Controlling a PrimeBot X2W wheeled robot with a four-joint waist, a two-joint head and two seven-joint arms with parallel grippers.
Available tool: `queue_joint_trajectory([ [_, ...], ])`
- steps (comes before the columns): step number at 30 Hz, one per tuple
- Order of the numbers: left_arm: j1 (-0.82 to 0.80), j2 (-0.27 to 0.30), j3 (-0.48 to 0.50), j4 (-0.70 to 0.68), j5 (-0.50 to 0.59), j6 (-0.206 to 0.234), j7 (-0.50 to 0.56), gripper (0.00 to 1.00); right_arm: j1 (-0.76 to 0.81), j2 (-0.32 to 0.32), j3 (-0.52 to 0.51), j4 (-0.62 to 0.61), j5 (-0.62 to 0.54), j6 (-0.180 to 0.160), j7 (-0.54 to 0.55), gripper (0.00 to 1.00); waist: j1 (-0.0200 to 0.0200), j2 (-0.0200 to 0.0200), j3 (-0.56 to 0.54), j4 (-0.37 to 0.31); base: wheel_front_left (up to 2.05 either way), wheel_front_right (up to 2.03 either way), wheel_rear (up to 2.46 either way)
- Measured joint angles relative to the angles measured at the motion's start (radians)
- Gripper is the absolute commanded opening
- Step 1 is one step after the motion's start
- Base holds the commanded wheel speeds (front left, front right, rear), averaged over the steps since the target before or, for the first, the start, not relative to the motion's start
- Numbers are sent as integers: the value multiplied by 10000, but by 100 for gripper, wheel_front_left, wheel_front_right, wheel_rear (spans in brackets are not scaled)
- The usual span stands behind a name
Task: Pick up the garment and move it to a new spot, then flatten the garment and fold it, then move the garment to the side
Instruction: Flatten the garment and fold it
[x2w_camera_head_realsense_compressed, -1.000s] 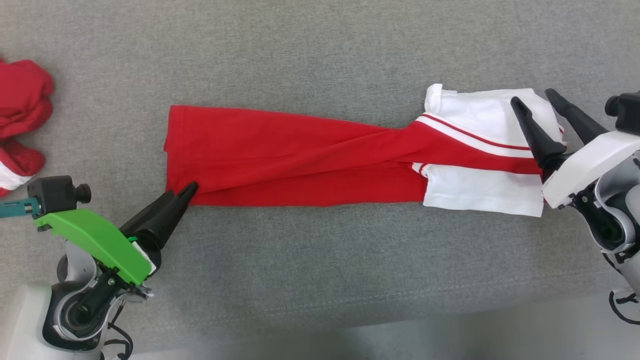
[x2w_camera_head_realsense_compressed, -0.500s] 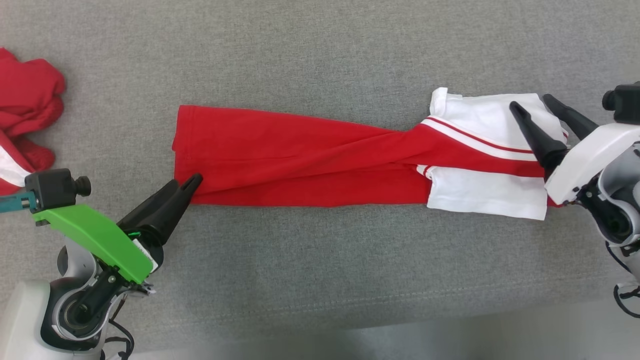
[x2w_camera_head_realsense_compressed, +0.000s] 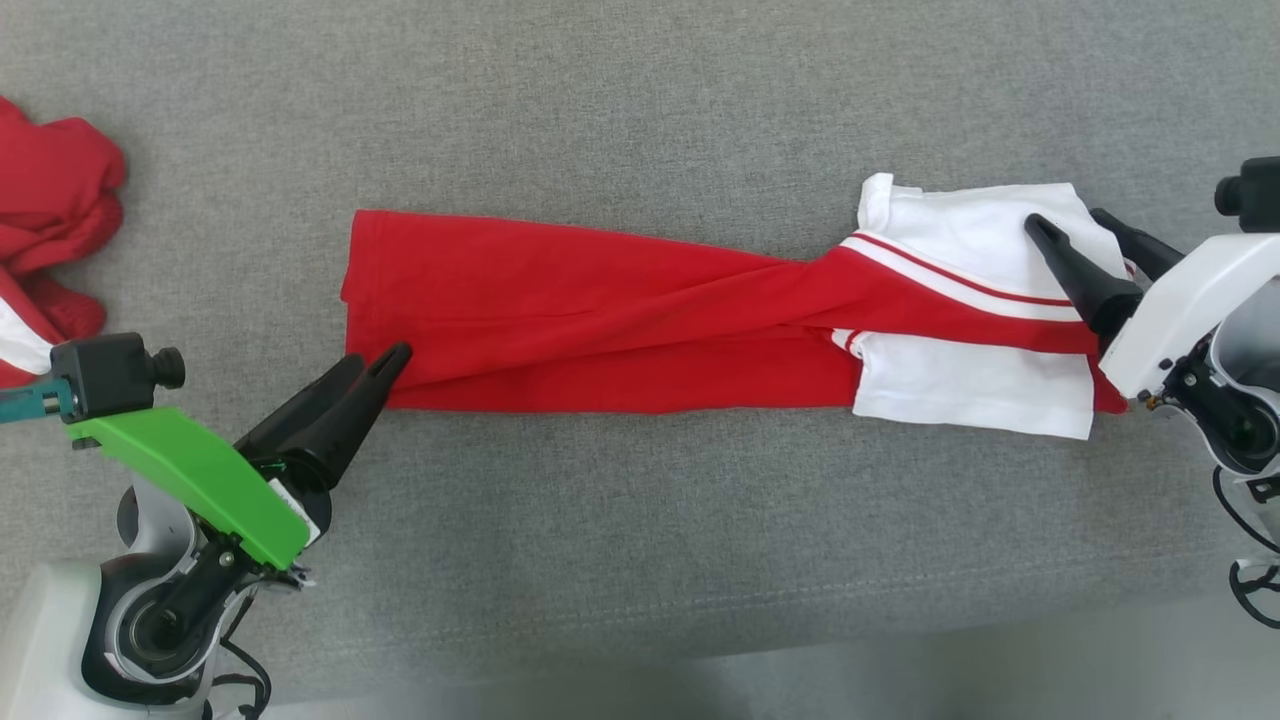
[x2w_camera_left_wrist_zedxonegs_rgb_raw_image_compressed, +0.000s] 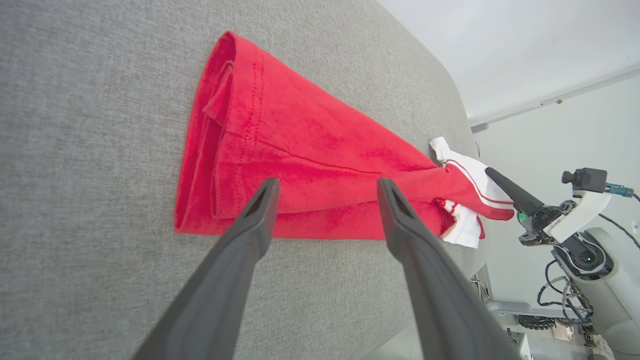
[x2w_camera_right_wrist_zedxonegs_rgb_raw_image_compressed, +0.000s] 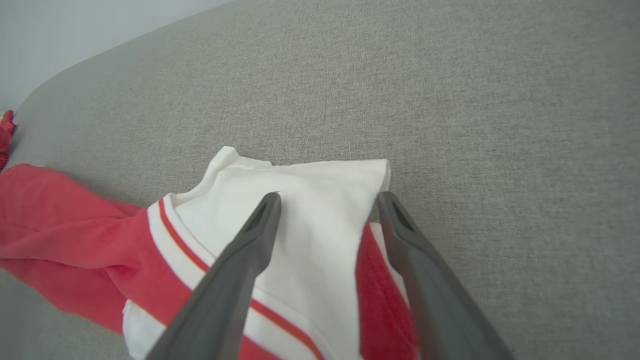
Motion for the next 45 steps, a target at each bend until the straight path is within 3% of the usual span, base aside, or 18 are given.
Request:
queue_joint_trajectory([
  [23, 44, 151, -109, -585, 69, 192, 148, 100, -344, 31, -247, 17, 451, -330, 752, 100, 0, 0, 221, 124, 0, 0, 0],
  [37, 40, 150, -104, -654, 102, 270, 159, 100, -586, 232, -219, 107, 462, -339, 871, 100, 0, 0, 470, 348, 0, 0, 0],
  [38, 40, 150, -102, -660, 102, 278, 159, 100, -590, 232, -219, 119, 462, -339, 871, 93, 0, 0, 479, 351, 0, 0, 0],
  [40, 40, 150, -100, -671, 102, 280, 159, 100, -614, 240, -219, 138, 462, -339, 869, 65, 0, 0, 499, 354, 0, 0, 0],
  [42, 40, 150, -100, -686, 102, 280, 159, 100, -705, 244, -219, 144, 445, -339, 846, 14, 0, 0, 517, 354, 0, 0, 0],
  [43, 40, 150, -100, -698, 102, 280, 159, 100, -774, 245, -230, 136, 424, -339, 802, 0, 0, 0, 525, 352, 0, 0, 0],
  [45, 40, 150, -90, -708, 102, 282, 157, 100, -903, 253, -247, 121, 414, -324, 698, 0, 0, 0, 535, 341, 0, 0, 0],
])
